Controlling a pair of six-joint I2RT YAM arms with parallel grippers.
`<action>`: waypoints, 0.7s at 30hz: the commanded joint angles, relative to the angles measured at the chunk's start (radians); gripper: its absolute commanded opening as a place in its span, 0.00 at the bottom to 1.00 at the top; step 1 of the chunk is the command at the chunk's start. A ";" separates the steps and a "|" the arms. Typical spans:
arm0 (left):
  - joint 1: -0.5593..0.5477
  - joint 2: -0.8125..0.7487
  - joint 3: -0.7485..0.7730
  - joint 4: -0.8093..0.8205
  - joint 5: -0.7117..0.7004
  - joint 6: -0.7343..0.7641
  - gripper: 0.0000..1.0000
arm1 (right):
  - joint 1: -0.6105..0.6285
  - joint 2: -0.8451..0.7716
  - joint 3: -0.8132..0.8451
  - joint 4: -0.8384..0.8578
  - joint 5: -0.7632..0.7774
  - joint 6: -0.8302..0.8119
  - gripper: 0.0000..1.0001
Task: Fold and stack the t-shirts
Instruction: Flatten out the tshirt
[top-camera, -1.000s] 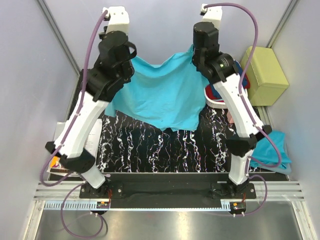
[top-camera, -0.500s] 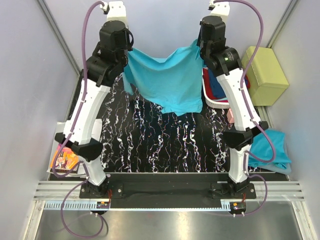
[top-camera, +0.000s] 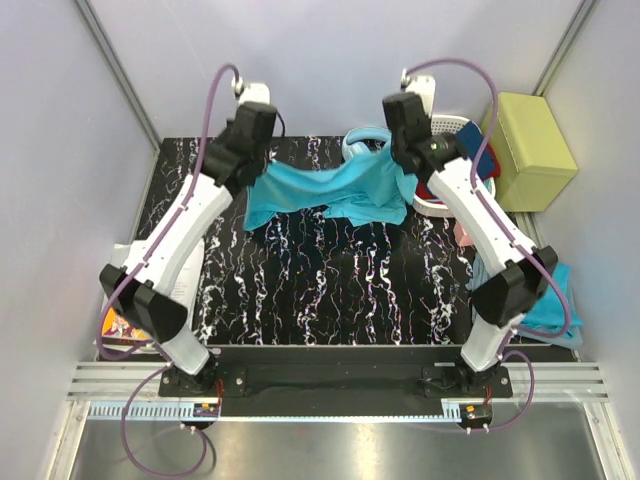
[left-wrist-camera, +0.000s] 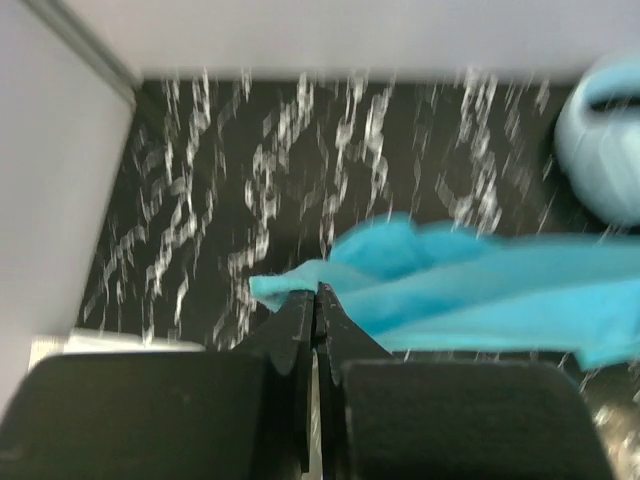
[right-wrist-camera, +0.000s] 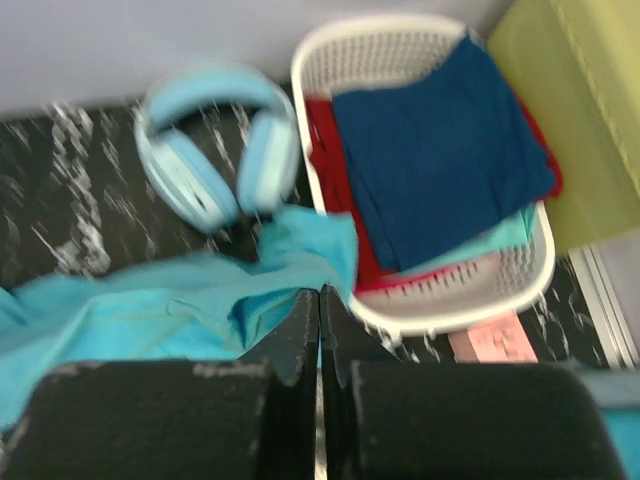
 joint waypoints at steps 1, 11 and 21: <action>-0.074 -0.182 -0.237 0.052 -0.028 -0.109 0.00 | 0.038 -0.230 -0.268 0.078 0.011 0.099 0.00; -0.266 -0.428 -0.566 -0.023 -0.112 -0.292 0.00 | 0.211 -0.401 -0.578 -0.052 0.063 0.293 0.00; -0.358 -0.503 -0.753 -0.193 -0.044 -0.513 0.00 | 0.289 -0.483 -0.721 -0.227 0.033 0.459 0.00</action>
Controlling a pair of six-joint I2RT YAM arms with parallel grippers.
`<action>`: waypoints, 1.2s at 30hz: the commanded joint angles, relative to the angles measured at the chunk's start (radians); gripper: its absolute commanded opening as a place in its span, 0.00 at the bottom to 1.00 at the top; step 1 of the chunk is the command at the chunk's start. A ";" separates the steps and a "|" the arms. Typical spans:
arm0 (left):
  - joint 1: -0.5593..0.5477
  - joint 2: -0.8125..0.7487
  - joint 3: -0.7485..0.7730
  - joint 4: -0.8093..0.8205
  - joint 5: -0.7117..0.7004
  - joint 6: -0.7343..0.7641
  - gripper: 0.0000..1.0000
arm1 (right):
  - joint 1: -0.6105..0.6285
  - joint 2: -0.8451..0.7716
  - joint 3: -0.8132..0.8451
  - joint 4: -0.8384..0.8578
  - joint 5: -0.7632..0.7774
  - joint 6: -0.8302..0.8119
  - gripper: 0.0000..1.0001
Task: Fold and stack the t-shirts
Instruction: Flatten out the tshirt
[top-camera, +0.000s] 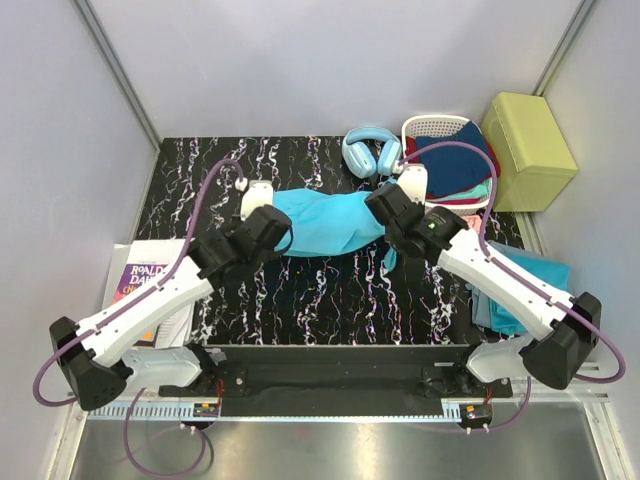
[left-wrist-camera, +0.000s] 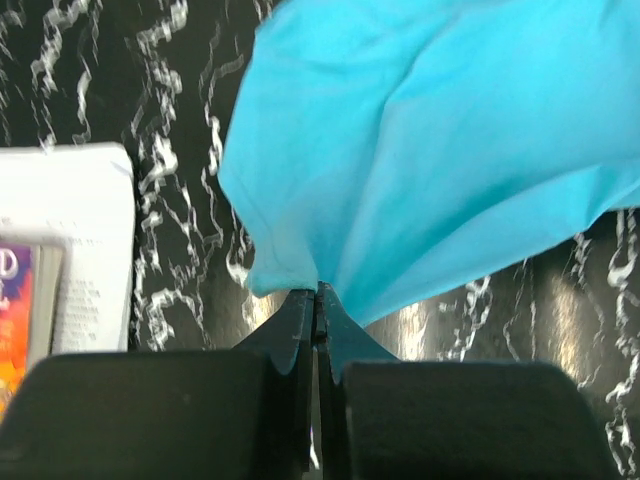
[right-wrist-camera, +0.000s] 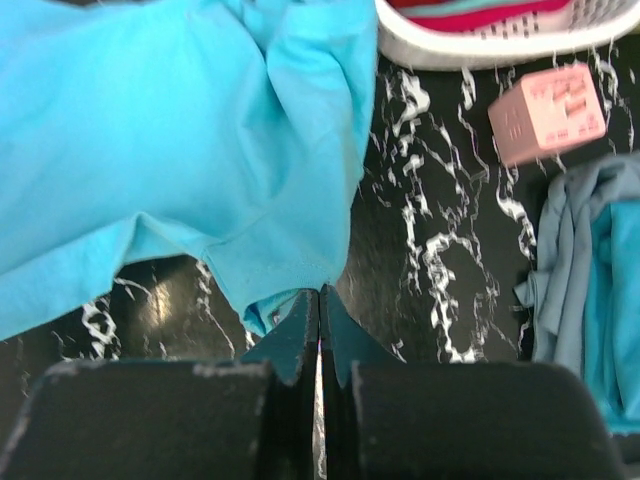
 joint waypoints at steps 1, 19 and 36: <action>-0.032 -0.028 -0.060 -0.083 0.023 -0.143 0.00 | 0.025 -0.059 -0.044 -0.108 -0.005 0.128 0.00; -0.038 -0.016 -0.166 -0.341 0.112 -0.361 0.00 | 0.180 -0.125 -0.110 -0.671 -0.094 0.521 0.00; -0.040 -0.056 -0.200 -0.403 0.159 -0.404 0.61 | 0.293 -0.203 -0.169 -0.768 -0.122 0.658 0.11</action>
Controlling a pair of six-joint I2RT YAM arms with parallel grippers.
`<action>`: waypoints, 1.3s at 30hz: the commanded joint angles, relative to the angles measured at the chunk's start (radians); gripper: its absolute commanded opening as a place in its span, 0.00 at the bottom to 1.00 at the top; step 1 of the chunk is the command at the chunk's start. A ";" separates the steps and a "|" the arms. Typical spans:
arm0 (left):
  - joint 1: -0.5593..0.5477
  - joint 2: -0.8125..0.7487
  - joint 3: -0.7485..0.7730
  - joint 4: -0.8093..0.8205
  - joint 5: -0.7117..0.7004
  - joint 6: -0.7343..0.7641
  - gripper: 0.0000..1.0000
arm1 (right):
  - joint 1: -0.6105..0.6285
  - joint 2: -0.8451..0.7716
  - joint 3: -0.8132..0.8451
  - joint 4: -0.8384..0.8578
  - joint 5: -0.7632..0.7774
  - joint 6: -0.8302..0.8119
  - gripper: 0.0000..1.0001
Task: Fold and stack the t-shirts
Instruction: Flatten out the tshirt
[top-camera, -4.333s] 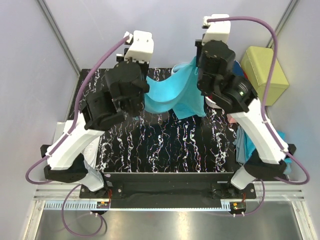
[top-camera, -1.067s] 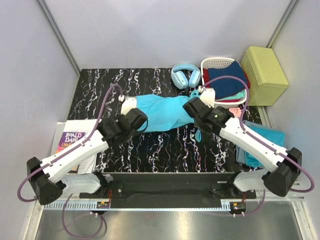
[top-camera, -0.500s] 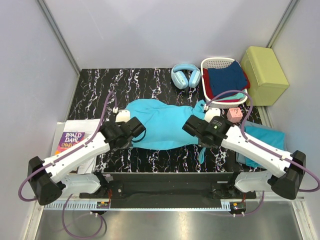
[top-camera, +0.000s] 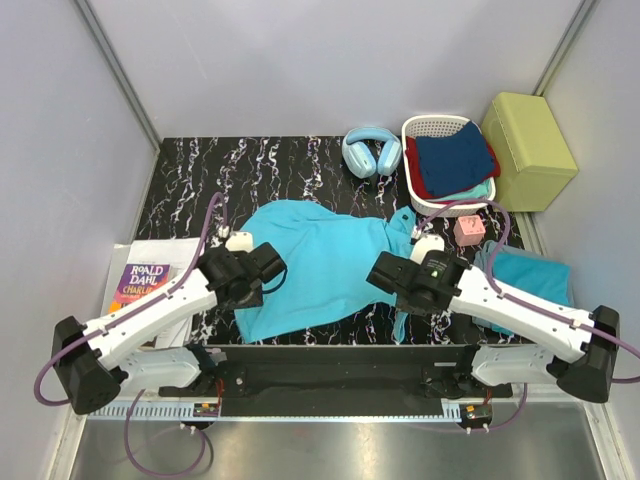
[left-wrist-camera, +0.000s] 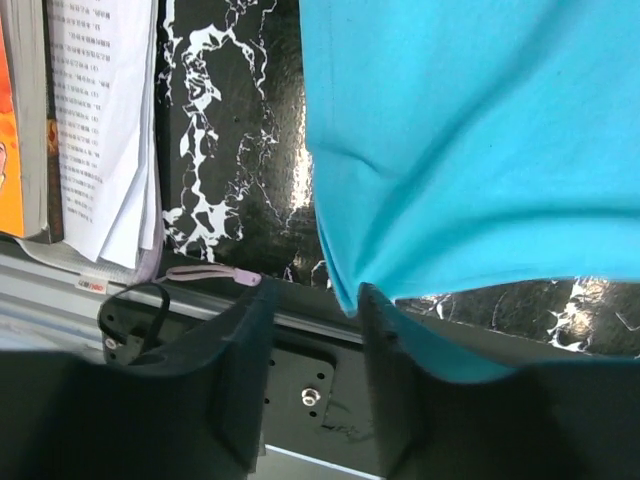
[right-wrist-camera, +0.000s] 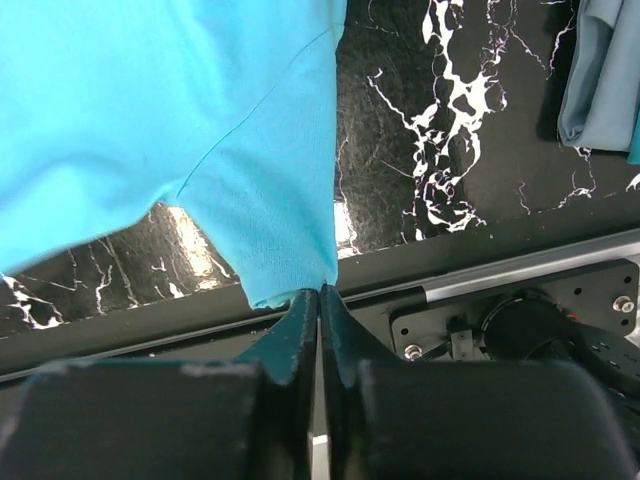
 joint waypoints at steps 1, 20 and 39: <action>-0.005 -0.017 0.032 0.001 -0.002 -0.011 0.70 | 0.010 -0.036 0.076 -0.295 0.075 0.047 0.20; 0.119 0.143 0.257 0.344 -0.079 0.291 0.99 | -0.326 0.277 0.377 0.240 0.097 -0.528 0.61; 0.434 0.696 0.615 0.524 0.217 0.426 0.99 | -0.509 0.950 1.107 0.267 -0.070 -0.750 0.51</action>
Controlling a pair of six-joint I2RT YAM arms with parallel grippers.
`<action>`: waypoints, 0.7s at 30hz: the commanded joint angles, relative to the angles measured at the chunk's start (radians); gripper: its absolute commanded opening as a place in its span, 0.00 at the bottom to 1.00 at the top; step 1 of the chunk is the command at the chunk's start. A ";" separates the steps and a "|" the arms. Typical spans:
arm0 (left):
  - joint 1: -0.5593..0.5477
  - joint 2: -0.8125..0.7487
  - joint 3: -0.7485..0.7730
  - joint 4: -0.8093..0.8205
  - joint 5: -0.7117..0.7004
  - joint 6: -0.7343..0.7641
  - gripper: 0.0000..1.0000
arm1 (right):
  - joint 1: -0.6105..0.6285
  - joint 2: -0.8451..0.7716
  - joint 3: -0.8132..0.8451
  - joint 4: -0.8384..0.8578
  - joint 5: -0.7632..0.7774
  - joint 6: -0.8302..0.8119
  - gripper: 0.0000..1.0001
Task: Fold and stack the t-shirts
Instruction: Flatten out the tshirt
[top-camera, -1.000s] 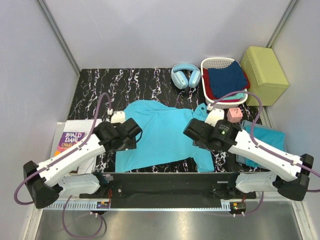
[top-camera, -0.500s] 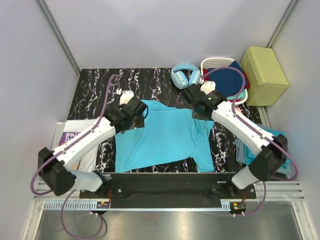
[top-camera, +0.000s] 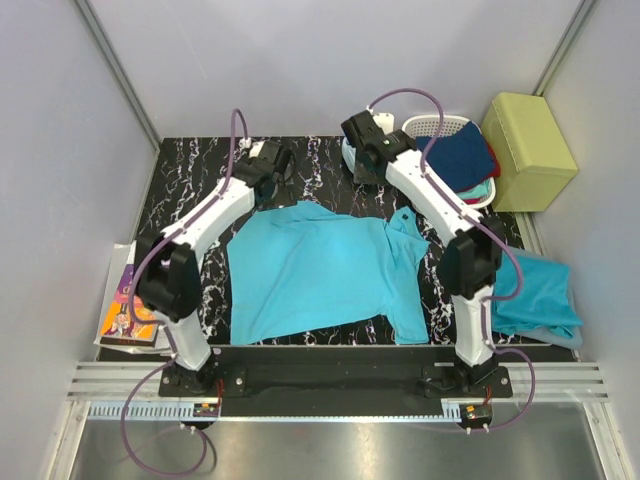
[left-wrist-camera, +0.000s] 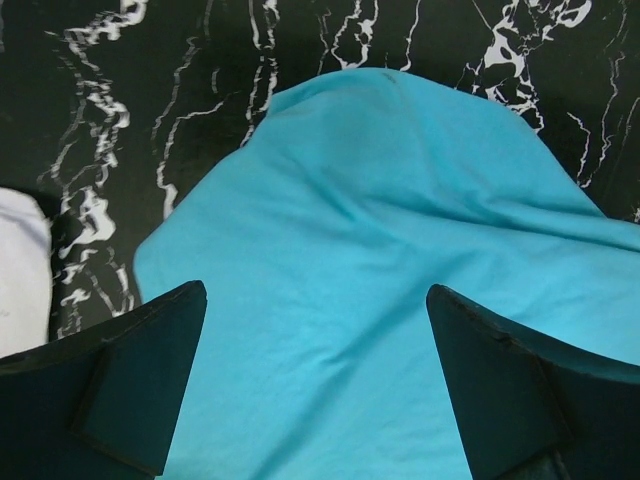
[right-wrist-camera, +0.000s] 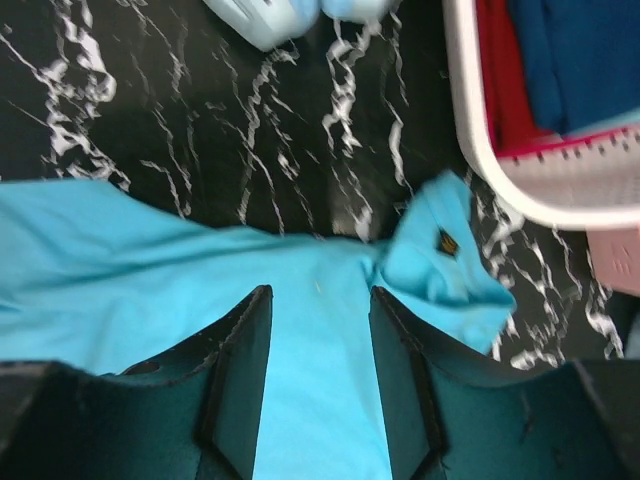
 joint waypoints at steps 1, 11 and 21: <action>0.017 0.089 0.046 0.027 0.126 0.021 0.99 | -0.015 0.149 0.149 -0.057 -0.050 -0.063 0.51; 0.019 0.074 -0.067 0.090 0.172 0.031 0.99 | -0.075 0.223 0.060 0.003 -0.067 -0.026 0.50; 0.019 0.045 -0.156 0.133 0.238 -0.007 0.99 | -0.107 0.282 0.011 0.029 -0.091 -0.030 0.50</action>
